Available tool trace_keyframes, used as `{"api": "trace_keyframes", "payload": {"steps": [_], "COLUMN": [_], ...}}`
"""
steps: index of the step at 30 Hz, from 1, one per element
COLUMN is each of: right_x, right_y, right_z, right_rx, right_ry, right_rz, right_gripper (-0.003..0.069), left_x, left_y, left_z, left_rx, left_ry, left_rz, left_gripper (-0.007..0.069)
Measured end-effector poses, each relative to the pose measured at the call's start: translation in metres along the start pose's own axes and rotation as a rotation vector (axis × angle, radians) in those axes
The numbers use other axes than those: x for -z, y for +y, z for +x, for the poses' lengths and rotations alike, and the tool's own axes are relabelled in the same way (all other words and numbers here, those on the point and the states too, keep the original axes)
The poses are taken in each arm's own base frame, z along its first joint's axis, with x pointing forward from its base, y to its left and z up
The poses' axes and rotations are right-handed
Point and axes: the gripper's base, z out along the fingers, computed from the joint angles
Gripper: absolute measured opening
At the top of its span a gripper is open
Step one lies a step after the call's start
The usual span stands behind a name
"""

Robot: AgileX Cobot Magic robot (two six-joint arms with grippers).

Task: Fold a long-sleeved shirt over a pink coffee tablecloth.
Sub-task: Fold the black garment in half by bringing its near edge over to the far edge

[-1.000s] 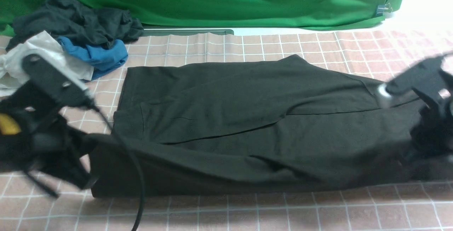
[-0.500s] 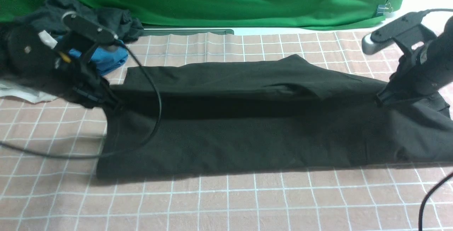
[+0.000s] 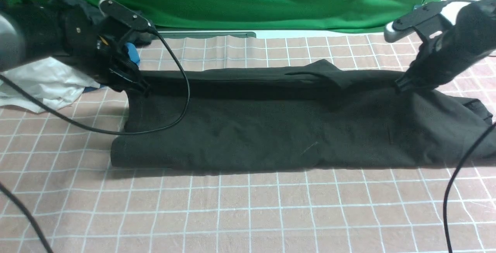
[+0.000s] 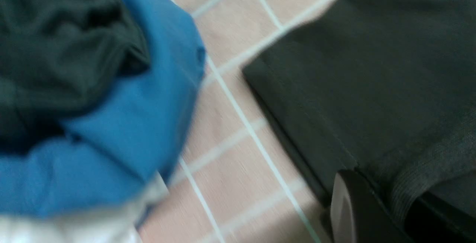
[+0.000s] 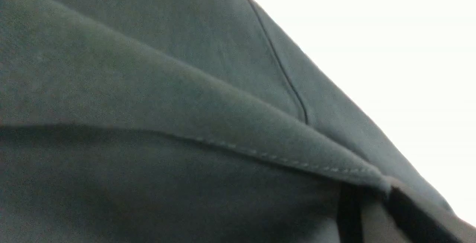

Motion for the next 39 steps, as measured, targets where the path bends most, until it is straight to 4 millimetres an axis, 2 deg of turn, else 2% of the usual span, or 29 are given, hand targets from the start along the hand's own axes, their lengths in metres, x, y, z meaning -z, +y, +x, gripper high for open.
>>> {"api": "trace_keyframes", "payload": {"steps": [4, 7, 8, 9, 10, 12, 14, 16, 18, 19, 21, 22, 23, 25, 26, 27, 29, 30, 31, 32, 33, 35, 36, 37, 39], "right_x": [-0.019, -0.023, -0.025, -0.024, -0.024, -0.021, -0.012, 0.005, 0.022, 0.025, 0.040, 0.041, 0.042, 0.038, 0.026, 0.025, 0.003, 0.002, -0.002, -0.011, -0.012, -0.027, -0.027, -0.036, -0.045], "right_y": [0.002, 0.001, -0.001, -0.001, -0.003, -0.004, -0.007, -0.004, 0.005, 0.008, 0.027, 0.032, 0.048, 0.061, 0.075, 0.076, 0.088, 0.089, 0.090, 0.093, 0.093, 0.096, 0.096, 0.097, 0.098], "right_z": [-0.004, -0.006, -0.007, -0.008, -0.010, -0.014, -0.018, -0.019, -0.022, -0.023, -0.028, -0.029, -0.031, -0.033, -0.032, -0.032, -0.033, -0.033, -0.034, -0.037, -0.039, -0.047, -0.049, -0.053, -0.061], "right_rx": [-0.001, 0.000, -0.003, -0.003, -0.011, -0.026, -0.049, -0.070, -0.076, -0.073, -0.039, -0.035, -0.016, 0.001, 0.023, 0.023, 0.040, 0.039, 0.037, 0.026, 0.021, 0.002, 0.001, -0.004, -0.005], "right_ry": [-0.006, -0.029, -0.053, -0.056, -0.076, -0.091, -0.091, -0.076, -0.078, -0.078, -0.085, -0.086, -0.083, -0.075, -0.058, -0.056, -0.051, -0.051, -0.056, -0.061, -0.071, -0.086, -0.091, -0.097, -0.123], "right_rz": [-0.005, 0.000, 0.006, 0.006, 0.011, 0.016, 0.022, 0.009, -0.027, -0.038, -0.116, -0.132, -0.194, -0.240, -0.277, -0.282, -0.301, -0.301, -0.302, -0.309, -0.310, -0.317, -0.317, -0.319, -0.313], "right_gripper": [0.0034, 0.0066, 0.0122, 0.0139, 0.0209, 0.0288, 0.0398, 0.0418, 0.0386, 0.0373, 0.0262, 0.0241, 0.0157, 0.0094, 0.0049, 0.0046, 0.0024, 0.0024, 0.0021, 0.0019, 0.0019, 0.0018, 0.0018, 0.0018, 0.0018], "left_x": [-0.015, -0.021, -0.027, -0.028, -0.032, -0.035, -0.037, -0.036, -0.036, -0.036, -0.034, -0.032, -0.026, -0.014, -0.003, 0.001, 0.032, 0.036, 0.043, 0.059, 0.062, 0.077, 0.080, 0.086, 0.093], "left_y": [0.004, 0.004, 0.004, 0.004, 0.004, 0.005, 0.006, 0.008, 0.009, 0.009, 0.010, 0.010, 0.011, 0.013, 0.015, 0.015, 0.015, 0.014, 0.012, 0.006, 0.002, -0.022, -0.025, -0.043, -0.064], "left_z": [-0.005, -0.005, -0.005, -0.004, -0.005, -0.006, -0.008, -0.010, -0.011, -0.011, -0.012, -0.012, -0.014, -0.017, -0.020, -0.022, -0.027, -0.028, -0.029, -0.030, -0.030, -0.025, -0.025, -0.018, -0.008], "left_rx": [-0.014, -0.024, -0.027, -0.027, -0.027, -0.029, -0.033, -0.036, -0.036, -0.036, -0.031, -0.030, -0.018, 0.008, 0.054, 0.063, 0.183, 0.189, 0.210, 0.227, 0.228, 0.208, 0.200, 0.178, 0.144], "left_ry": [-0.038, -0.053, -0.068, -0.068, -0.082, -0.099, -0.129, -0.157, -0.173, -0.174, -0.175, -0.175, -0.175, -0.186, -0.201, -0.208, -0.223, -0.227, -0.218, -0.213, -0.205, -0.189, -0.194, -0.178, -0.156], "left_rz": [-0.031, -0.045, -0.055, -0.054, -0.063, -0.074, -0.093, -0.111, -0.121, -0.121, -0.122, -0.122, -0.122, -0.124, -0.120, -0.121, -0.071, -0.067, -0.041, 0.000, 0.020, 0.083, 0.087, 0.120, 0.162], "left_gripper": [0.0032, 0.0034, 0.0045, 0.0048, 0.0063, 0.0088, 0.0150, 0.0214, 0.0284, 0.0291, 0.0365, 0.0375, 0.0398, 0.0393, 0.0357, 0.0349, 0.0179, 0.0165, 0.0113, 0.0057, 0.0042, 0.0018, 0.0018, 0.0017, 0.0017]}}
